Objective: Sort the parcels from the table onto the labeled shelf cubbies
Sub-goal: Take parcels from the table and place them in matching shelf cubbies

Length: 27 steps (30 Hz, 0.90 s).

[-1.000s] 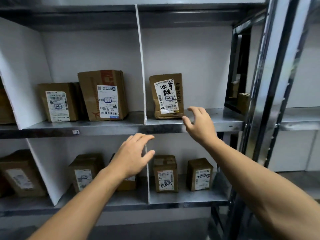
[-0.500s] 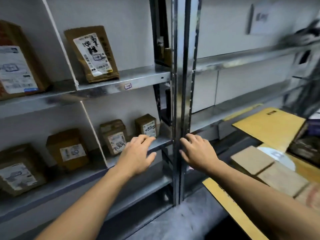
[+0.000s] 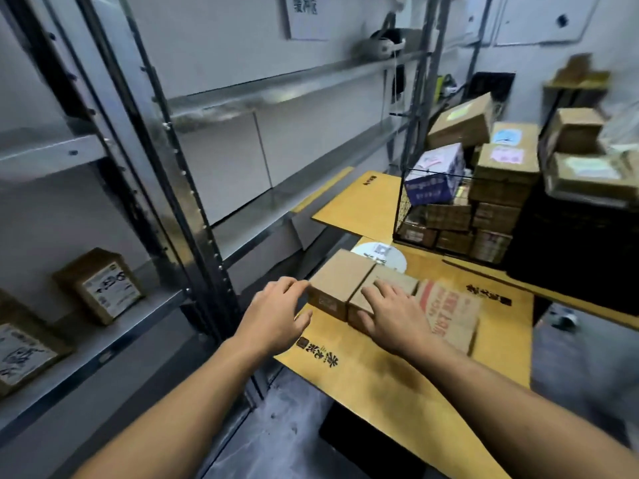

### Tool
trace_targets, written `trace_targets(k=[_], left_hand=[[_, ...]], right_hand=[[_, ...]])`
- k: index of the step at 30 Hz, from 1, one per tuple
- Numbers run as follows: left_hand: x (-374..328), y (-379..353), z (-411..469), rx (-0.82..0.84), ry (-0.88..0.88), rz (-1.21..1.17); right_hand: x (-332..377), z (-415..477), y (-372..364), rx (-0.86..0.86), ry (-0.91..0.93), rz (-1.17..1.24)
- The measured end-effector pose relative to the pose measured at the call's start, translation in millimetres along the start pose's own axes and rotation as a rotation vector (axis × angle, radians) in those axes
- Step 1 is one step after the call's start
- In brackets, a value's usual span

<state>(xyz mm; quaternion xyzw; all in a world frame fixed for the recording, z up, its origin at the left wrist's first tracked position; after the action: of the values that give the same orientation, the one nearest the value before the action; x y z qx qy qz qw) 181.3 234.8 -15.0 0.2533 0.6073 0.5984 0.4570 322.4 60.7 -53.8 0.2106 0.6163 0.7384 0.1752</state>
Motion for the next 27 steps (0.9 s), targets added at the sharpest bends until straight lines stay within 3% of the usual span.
trace_targets(k=[6,15,24,27], left_hand=[[-81.6,-72.2,36.4,0.096,-0.095,-0.026],[-154.8,-164.0,42.8,0.31,-0.118,-0.069],[-176.1,-216.6,37.0,0.448,-0.135,-0.124],[-178.9,-231.5,28.1,0.503,-0.083,-0.169]], right_hand=[[-91.1,-37.8,-32.9,0.124,-0.228,0.073],[-149.1,-94.8,-101.3,0.336,-0.327,0.235],[-147.2,-140.1,-111.0,0.175,-0.382,0.311],[-156.8,-148.9,-109.2,0.068,-0.532,0.42]])
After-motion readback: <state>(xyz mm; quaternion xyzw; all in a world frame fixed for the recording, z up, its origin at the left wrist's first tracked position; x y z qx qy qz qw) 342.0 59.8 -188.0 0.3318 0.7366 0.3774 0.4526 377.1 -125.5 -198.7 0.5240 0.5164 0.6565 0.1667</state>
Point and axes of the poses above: each hand's wrist, its own z-axis towards the middle knuckle, its own y-axis out of the back of the hand, x = y × z, the point moved 3 cm from there along z, towards the middle knuckle, and after that the axes turned 9 degrees about y, right-handed, at the moved point
